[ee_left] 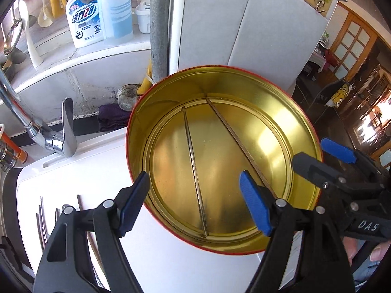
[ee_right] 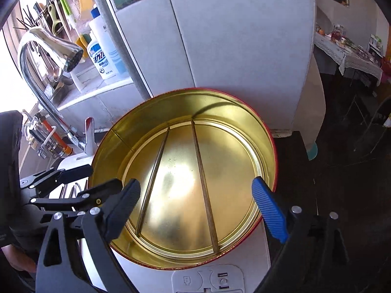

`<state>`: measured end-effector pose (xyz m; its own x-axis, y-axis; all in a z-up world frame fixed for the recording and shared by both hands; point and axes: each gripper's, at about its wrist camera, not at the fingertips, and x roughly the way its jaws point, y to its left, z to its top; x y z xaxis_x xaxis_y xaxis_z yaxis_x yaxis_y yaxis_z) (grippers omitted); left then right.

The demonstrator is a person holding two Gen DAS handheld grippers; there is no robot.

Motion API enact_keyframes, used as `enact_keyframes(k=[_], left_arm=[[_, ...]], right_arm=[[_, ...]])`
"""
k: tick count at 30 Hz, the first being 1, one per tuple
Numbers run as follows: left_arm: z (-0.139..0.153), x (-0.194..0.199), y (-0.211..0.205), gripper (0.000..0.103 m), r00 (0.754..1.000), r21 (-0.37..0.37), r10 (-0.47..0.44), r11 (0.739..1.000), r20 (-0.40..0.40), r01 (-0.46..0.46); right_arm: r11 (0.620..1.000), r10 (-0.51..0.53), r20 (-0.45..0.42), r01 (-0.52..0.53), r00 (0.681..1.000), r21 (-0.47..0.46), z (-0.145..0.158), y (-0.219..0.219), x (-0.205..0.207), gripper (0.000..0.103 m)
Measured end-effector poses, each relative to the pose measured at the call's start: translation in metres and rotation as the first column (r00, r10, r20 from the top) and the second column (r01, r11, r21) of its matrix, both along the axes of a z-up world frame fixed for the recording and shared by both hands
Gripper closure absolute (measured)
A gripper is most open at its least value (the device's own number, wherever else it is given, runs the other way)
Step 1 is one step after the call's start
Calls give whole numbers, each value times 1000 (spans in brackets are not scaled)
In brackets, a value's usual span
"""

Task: Organize utensils
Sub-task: 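Open both tools to drop the chopsticks into the red tin, then move both open tools back over the remaining utensils on the board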

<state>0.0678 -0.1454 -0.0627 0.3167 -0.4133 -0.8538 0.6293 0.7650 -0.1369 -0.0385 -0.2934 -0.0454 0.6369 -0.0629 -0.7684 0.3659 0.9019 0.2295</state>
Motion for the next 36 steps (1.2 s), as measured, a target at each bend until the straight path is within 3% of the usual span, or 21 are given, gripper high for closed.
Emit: enact_keyframes(k=[4,7,15,19,22,30,32,33,36], left_arm=[[9,-23,43,27,995,-29,101,994,1,-101],[11,-40,89,27,974,-24,227,974,1,-227],[6,-83,221,27,847,11,532,847,-24,-532],[3,-80,268,27,818,9,575,818,-26,-575],[-1,-64,290,27,838,-3,545,839,-27,-545],[-48,-2,316,27,953,75,302,951,-16,-300],[-59,10,319,27,965,96,263,960,-1,-261],[-64,16,322,27,968,91,249,965,-6,-248],[-73,31,327,27,978,69,209,976,-24,-207]], right_arm=[[999,8,89,-12,996,41,16,8,-16,9],[995,61,111,-69,992,69,21,20,-20,9],[954,294,114,-299,949,27,32,91,-26,9],[941,334,124,-338,934,12,36,125,-29,9],[937,349,104,-349,931,-19,32,155,-21,9],[941,338,-28,-338,941,-14,-8,250,20,10],[952,303,-84,-306,949,-23,-24,262,31,17],[957,285,-113,-289,952,-24,-33,267,36,25],[971,228,-189,-236,955,-22,-60,271,47,33]])
